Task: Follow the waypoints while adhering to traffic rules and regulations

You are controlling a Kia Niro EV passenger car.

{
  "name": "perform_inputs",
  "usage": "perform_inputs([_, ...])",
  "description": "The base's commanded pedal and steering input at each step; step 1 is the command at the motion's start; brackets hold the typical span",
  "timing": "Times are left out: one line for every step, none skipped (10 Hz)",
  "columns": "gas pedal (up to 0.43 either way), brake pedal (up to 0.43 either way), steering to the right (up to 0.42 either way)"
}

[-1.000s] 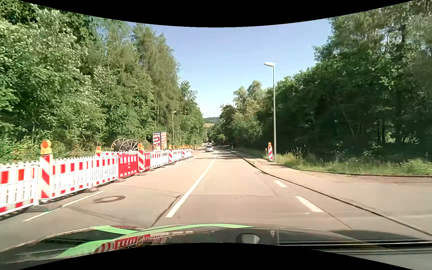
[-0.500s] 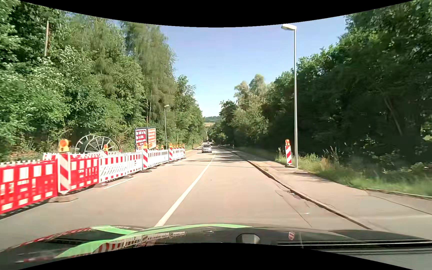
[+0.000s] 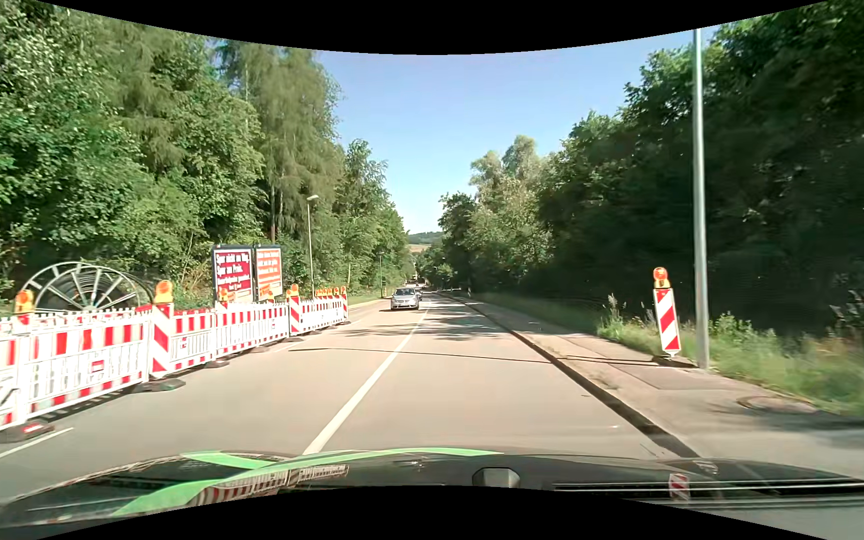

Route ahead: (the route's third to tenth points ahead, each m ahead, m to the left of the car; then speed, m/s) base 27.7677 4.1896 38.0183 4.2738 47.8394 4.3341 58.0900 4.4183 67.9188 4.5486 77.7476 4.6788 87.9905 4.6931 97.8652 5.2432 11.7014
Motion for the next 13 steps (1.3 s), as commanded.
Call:
perform_inputs([0.039,0.000,-0.004])
perform_inputs([0.039,0.000,-0.004])
perform_inputs([0.047,0.000,-0.004])
perform_inputs([0.047,0.000,-0.004])
perform_inputs([0.047,0.000,-0.004])
perform_inputs([0.047,0.000,-0.005])
perform_inputs([0.047,0.000,-0.006])
perform_inputs([0.047,0.000,-0.008])
perform_inputs([0.047,0.000,-0.011])
perform_inputs([0.047,0.000,-0.013])
perform_inputs([0.047,0.000,-0.014])
perform_inputs([0.047,0.000,-0.014])
perform_inputs([0.047,0.000,-0.015])
